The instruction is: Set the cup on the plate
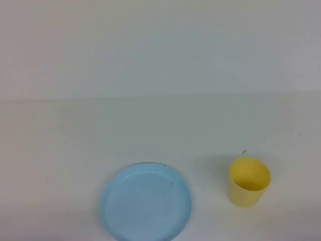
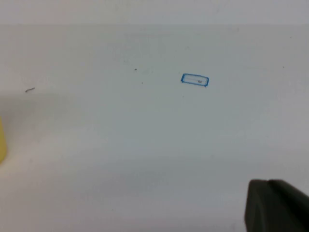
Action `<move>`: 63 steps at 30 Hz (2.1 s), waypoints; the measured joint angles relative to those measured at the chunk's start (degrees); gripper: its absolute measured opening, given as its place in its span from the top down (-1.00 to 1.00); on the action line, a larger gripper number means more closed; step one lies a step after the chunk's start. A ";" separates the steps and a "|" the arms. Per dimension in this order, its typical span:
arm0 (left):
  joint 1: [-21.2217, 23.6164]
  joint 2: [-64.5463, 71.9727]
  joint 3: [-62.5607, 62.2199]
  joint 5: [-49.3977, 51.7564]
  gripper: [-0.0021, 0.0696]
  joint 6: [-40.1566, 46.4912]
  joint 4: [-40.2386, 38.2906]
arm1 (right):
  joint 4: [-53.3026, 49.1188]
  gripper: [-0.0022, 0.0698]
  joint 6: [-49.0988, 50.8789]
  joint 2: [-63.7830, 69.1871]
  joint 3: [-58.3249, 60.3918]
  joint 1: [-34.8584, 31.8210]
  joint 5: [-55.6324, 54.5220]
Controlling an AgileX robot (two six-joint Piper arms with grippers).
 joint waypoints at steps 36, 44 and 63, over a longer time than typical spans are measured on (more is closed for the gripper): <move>0.00 0.04 0.00 -38.89 0.94 -0.11 1.62 | 0.00 0.94 0.00 0.00 0.11 0.00 -35.37; 0.00 0.04 0.00 -39.81 0.94 -3.87 1.22 | 0.00 0.94 0.00 0.00 0.11 0.00 -37.35; 0.00 9.89 -15.71 -13.06 0.94 -16.18 8.79 | -5.25 0.94 1.60 6.29 -21.17 0.00 -7.78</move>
